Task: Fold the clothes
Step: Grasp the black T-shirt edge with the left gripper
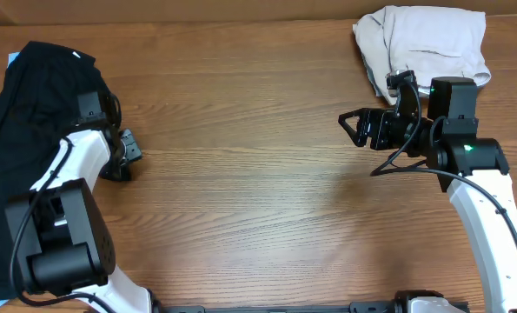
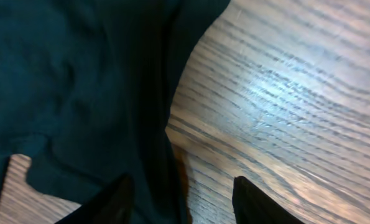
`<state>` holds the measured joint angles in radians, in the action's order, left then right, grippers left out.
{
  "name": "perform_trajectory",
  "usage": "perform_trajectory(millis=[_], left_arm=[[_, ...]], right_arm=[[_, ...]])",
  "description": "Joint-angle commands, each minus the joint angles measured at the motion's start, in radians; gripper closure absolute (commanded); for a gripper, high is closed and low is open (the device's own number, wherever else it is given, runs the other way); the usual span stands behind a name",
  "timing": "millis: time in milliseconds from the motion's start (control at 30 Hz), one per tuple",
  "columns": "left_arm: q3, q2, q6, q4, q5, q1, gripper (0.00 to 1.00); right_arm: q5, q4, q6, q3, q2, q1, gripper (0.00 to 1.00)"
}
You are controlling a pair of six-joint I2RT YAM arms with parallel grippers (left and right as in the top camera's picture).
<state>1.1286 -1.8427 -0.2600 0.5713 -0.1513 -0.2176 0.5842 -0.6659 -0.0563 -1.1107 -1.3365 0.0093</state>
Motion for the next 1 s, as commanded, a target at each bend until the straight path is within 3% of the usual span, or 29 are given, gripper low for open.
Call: perform_trajectory(millis=[0,133,367,633,800,967], left_arm=[[0.013,-0.011,-0.010,-0.003,-0.012,-0.001,0.49],[0.013,-0.014,-0.010,-0.003,-0.014,-0.001,0.56],[0.013,-0.051,-0.010,-0.005,-0.017,-0.001,0.58],[0.013,-0.079,-0.010,-0.004,-0.007,0.000,0.96],[0.037,-0.077,-0.005,0.005,0.099,0.020,0.96],[0.206,-0.077,0.019,0.128,0.328,0.081,0.96]], right_arm=[[-0.007,0.007,0.000,-0.008,0.001,0.008,0.20],[-0.007,0.005,0.000,-0.008,0.001,0.008,0.20],[-0.012,0.006,0.000,-0.008,0.001,0.008,0.20],[-0.034,0.006,0.000,-0.008,0.001,0.008,0.20],[-0.034,0.006,0.000,-0.008,0.001,0.008,0.20],[-0.034,0.006,0.000,-0.008,0.001,0.008,0.20]])
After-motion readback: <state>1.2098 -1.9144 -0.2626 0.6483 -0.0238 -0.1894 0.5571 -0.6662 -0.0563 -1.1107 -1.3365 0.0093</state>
